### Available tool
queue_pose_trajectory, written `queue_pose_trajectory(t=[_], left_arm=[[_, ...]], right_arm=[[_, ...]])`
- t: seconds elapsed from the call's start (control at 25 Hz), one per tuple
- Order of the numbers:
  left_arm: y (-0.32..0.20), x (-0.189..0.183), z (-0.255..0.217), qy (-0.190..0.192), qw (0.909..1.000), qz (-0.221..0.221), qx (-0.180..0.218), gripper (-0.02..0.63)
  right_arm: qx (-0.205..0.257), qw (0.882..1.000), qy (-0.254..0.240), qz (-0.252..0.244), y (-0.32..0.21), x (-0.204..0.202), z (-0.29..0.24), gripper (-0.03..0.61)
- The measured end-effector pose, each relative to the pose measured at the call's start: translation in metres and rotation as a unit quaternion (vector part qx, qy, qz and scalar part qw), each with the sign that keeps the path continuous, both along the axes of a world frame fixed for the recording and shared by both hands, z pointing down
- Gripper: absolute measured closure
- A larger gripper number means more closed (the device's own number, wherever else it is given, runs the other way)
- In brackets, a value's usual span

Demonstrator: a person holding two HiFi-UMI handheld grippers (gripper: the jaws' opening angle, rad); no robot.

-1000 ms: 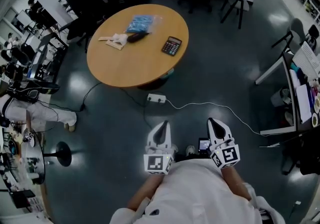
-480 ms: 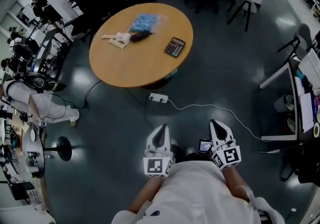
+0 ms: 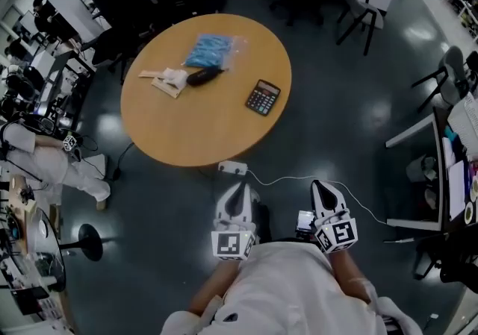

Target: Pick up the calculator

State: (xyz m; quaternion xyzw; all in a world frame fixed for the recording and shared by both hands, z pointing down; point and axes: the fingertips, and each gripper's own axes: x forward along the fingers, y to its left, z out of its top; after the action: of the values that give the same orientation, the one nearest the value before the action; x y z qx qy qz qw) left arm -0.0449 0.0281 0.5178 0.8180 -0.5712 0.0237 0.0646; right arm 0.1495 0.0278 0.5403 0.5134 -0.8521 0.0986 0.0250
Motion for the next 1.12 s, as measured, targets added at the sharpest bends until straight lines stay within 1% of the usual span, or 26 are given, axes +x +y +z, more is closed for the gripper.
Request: queue_pose_trajectory(t=[0.16,0.28,0.44,0.6,0.72,0.88,1.08,1.12], left_arm=[[-0.071,-0.015,-0.013,0.017,0.9996,0.023,0.006,0.607],[-0.112,-0.024,-0.019,0.015,0.9992,0.037,0.005,0.607],[-0.148,-0.027,-0.020,0.029,0.9985,0.045,-0.007,0.607],[-0.181,-0.021,-0.013,0.031,0.9982,0.049,-0.015,0.607],[-0.203,-0.017,-0.004,0.035,0.9981,0.044,-0.025,0.607],[-0.228,-0.012,0.003,0.032,0.9980,0.039,-0.038,0.607],[-0.249,-0.014,0.010,0.028,0.9975,0.019,-0.062,0.607],[-0.251,-0.016,0.011,0.027,0.9972,0.015,-0.068,0.607]], right_arm=[[0.000,1.000,0.010,0.009,-0.071,-0.012,-0.003,0.563],[0.003,1.000,0.017,0.009,-0.120,-0.021,-0.004,0.563],[-0.016,1.000,0.025,0.006,-0.175,-0.026,0.008,0.563],[-0.034,0.998,0.047,-0.014,-0.239,-0.032,0.042,0.563],[-0.074,0.995,0.056,-0.036,-0.288,-0.035,0.087,0.561],[-0.136,0.985,0.080,-0.070,-0.350,-0.042,0.152,0.560],[-0.212,0.970,0.072,-0.097,-0.406,-0.050,0.218,0.557],[-0.224,0.967,0.069,-0.100,-0.414,-0.052,0.229,0.545]])
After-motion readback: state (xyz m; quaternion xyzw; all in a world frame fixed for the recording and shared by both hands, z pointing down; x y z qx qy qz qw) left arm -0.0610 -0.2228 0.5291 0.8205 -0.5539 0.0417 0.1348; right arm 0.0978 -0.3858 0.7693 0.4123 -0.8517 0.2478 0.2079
